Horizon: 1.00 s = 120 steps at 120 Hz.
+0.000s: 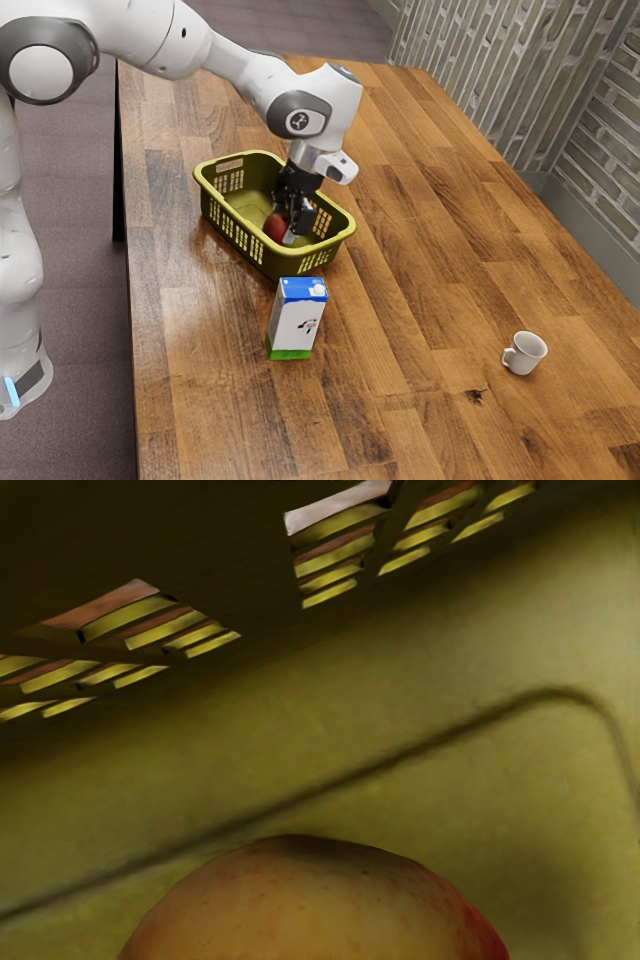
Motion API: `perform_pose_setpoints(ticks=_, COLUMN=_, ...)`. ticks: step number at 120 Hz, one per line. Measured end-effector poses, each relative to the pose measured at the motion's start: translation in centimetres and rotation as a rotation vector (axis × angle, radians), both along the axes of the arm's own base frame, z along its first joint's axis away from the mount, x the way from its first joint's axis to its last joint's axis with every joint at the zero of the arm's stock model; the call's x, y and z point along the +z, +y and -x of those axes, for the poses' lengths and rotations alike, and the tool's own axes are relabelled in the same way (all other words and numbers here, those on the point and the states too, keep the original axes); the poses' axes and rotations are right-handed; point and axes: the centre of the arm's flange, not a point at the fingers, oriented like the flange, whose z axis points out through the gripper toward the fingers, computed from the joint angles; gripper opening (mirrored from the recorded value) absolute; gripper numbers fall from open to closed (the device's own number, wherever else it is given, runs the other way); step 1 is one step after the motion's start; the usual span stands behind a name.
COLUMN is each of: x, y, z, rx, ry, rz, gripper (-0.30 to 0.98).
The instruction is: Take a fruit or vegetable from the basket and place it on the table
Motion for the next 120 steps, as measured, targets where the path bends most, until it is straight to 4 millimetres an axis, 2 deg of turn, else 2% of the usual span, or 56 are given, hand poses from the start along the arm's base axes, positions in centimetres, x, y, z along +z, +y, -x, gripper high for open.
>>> perform_pose_setpoints(ticks=20, x=0.4, y=-0.3, z=-0.1, rx=-0.006, ry=-0.010, rz=-0.001, gripper=0.46)
perform_pose_setpoints(ticks=50, x=4.2, y=-1.1, z=-1.3, rx=-0.028, ry=-0.076, rz=-0.017, gripper=0.43)
perform_pose_setpoints(ticks=66, x=5.6, y=-1.5, z=-1.2, rx=-0.035, ry=-0.056, rz=-0.014, gripper=0.43)
perform_pose_setpoints(ticks=74, x=8.1, y=-2.5, z=-1.4, rx=-0.047, ry=-0.045, rz=-0.015, gripper=0.42)
perform_pose_setpoints(ticks=92, x=17.4, y=-7.4, z=-2.4, rx=-0.132, ry=-0.129, rz=-0.054, gripper=0.34)
perform_pose_setpoints(ticks=101, x=21.0, y=-8.7, z=-2.4, rx=-0.153, ry=-0.174, rz=-0.077, gripper=0.28)
perform_pose_setpoints(ticks=110, x=23.5, y=-8.5, z=-2.7, rx=-0.147, ry=-0.225, rz=-0.094, gripper=0.26)
perform_pose_setpoints(ticks=120, x=23.5, y=-6.9, z=-4.2, rx=-0.122, ry=-0.281, rz=-0.118, gripper=0.24)
